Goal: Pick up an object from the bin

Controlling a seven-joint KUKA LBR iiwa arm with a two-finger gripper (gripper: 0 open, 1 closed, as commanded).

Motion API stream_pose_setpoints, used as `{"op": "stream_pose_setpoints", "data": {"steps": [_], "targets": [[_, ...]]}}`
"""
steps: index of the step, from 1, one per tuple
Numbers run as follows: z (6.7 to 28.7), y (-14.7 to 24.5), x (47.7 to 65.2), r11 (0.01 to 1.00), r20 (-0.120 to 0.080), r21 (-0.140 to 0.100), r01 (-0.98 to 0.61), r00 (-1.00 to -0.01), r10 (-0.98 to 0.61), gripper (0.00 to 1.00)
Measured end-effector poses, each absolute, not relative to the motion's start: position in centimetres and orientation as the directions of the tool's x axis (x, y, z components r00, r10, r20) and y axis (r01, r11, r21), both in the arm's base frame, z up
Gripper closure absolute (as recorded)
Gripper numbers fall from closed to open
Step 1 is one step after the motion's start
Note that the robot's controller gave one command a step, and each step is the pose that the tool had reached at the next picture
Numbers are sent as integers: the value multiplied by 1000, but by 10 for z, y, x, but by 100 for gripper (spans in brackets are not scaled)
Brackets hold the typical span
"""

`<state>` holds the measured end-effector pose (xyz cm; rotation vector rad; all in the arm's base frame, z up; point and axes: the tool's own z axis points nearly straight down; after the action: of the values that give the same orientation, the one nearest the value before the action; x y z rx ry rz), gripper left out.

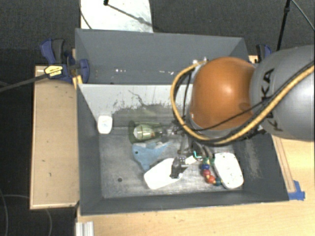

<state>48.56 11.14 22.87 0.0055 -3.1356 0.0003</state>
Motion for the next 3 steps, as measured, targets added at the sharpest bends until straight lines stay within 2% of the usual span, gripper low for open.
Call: {"op": "stream_pose_setpoints", "data": {"steps": [1, 2, 3], "targets": [[233, 111, 487, 1000, -2, 1, 1, -1000, 1, 0], [164, 100, 496, 996, -7, 1, -89, -996, -89, 0], [111, 97, 495, 994, 1, 1, -108, -994, -108, 0]]}}
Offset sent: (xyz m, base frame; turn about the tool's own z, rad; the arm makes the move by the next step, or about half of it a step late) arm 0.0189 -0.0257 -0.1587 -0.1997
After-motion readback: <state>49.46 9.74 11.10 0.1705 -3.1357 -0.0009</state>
